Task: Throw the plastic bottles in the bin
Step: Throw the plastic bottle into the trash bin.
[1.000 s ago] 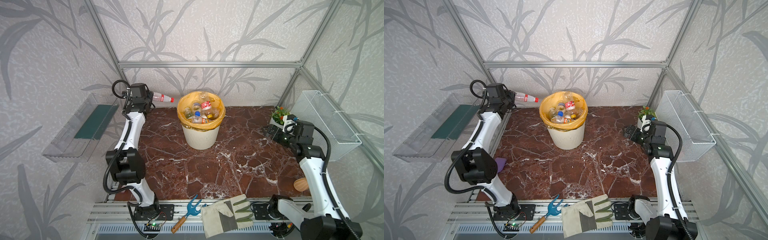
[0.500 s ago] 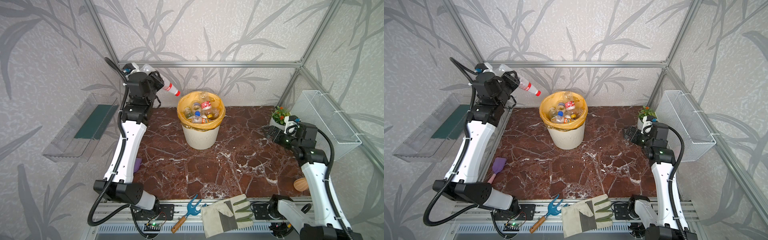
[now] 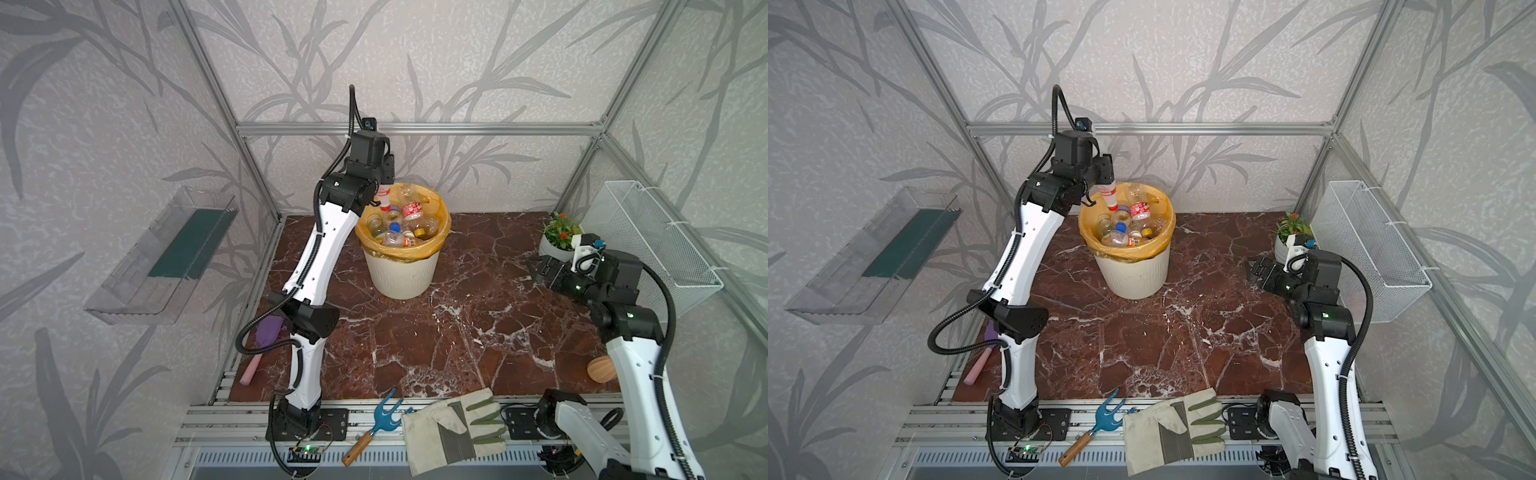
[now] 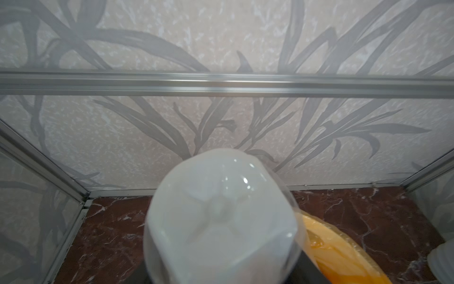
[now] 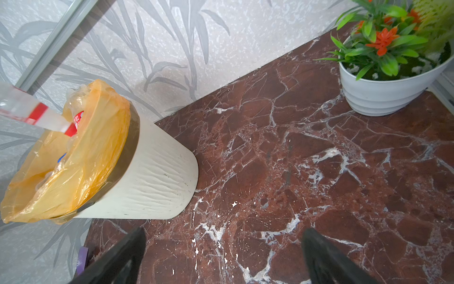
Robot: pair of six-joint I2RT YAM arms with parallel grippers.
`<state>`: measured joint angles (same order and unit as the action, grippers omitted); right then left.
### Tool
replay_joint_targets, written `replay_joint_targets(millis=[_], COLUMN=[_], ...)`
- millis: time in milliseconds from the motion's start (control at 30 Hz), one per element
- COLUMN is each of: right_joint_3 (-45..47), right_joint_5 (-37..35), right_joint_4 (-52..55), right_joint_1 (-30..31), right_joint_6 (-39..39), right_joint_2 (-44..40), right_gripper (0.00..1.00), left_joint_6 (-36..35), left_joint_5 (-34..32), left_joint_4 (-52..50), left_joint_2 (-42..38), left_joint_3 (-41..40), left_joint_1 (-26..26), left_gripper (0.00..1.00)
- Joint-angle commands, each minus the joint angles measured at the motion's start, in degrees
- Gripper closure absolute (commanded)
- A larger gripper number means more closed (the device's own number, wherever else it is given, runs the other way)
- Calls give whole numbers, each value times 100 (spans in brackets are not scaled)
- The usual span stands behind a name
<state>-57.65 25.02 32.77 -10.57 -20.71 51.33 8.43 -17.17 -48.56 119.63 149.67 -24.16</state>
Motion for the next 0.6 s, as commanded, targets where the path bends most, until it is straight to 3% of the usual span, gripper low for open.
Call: replay_joint_targets(millis=[0,67,233,433,567], right_joint_3=[58,77,36,89,127], right_joint_5=[-18,-14,-64,-5,29], right_joint_4=[97,81,132,64,27], right_joint_1=[-24,-29,-26,-24,-32], right_joint_6=[111,115,164,75,24], right_joint_2=[-54,-44,-11,16,13], right_gripper=[1,1,1,1,1], left_joint_6=[-627,-818,-1492,-1498,-1067], left_joint_5=[-348,-432,-1056,-1044,-1135], left_joint_4=[-39,98,-151,-101,163], left_joint_2=[-391,-500,-648,-1185,-1631], left_joint_3=[-308,-589,-400,-527,-1045], left_joint_1=[-88,-144,-550,-660,-643], left_gripper=[39,30,2,0,0])
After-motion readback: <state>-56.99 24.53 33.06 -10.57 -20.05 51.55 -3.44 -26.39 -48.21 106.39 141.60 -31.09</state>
